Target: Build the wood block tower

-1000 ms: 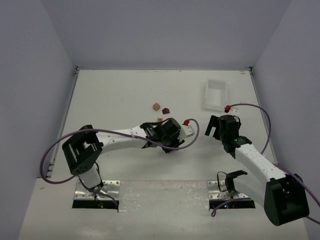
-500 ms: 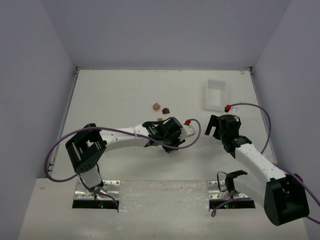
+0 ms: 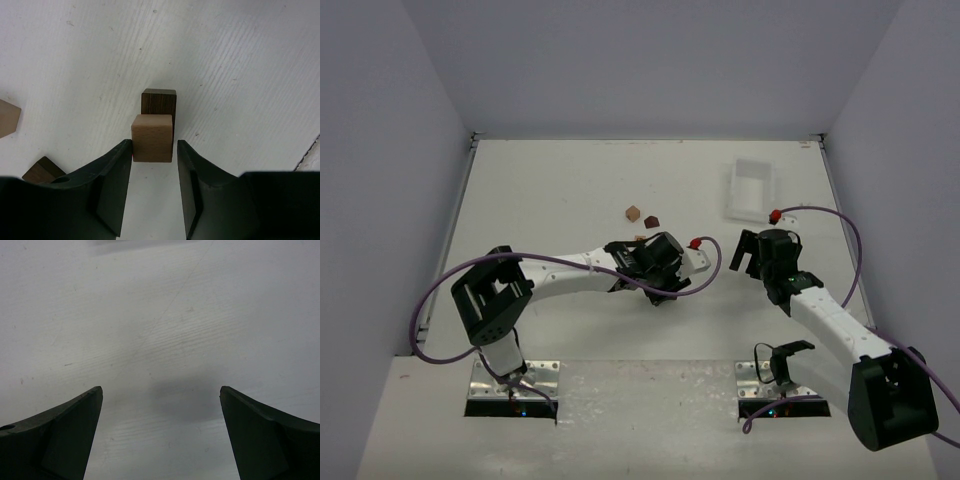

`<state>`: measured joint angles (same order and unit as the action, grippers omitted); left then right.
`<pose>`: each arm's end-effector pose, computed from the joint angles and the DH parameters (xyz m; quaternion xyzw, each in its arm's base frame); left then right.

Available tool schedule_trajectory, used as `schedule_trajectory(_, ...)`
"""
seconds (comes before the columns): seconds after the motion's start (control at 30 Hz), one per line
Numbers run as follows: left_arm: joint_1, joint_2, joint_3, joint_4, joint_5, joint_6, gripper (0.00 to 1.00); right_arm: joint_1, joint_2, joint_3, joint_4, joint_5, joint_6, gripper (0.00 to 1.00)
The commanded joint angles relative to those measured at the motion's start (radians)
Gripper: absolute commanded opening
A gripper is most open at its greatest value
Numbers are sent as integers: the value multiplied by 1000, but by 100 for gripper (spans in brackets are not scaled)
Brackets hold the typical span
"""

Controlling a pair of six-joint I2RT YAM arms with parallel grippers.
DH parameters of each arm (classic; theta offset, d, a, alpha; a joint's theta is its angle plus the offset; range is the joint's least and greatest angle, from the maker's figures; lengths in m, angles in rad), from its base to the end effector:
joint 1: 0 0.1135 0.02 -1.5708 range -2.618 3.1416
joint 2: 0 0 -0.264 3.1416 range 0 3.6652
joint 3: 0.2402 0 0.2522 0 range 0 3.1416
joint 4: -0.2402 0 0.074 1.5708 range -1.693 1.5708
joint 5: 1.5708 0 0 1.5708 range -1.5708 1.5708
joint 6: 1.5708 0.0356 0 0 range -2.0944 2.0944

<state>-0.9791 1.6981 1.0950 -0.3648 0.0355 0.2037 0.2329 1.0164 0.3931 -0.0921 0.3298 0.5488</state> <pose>0.1950 -0.2924 0.1956 0.5367 0.7897 -0.1279 0.2684 0.1936 0.0341 0.1731 0.2084 0.8757 0.0178 0.4352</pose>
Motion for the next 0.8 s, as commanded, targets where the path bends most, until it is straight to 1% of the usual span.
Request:
schedule_trajectory(0.0,11,-19,30,12,45,12,39,0,3,39,11,13,-3,99)
schedule_trajectory(0.17,11,-19,25,12,42,11,39,-1,4,41,9,14,-3,99)
schedule_trajectory(0.33,11,-14,31,10,27,7,43,1,4,41,9,15,-4,99)
schedule_trajectory(0.47,13,-19,32,12,12,0,59,0,4,41,9,17,-4,99)
schedule_trajectory(0.5,13,-22,33,12,12,1,59,0,4,41,9,17,-4,99)
schedule_trajectory(0.67,11,-61,37,17,38,6,74,0,10,43,11,16,-4,99)
schedule_trajectory(0.77,11,-86,39,23,56,8,87,0,10,46,11,17,-4,99)
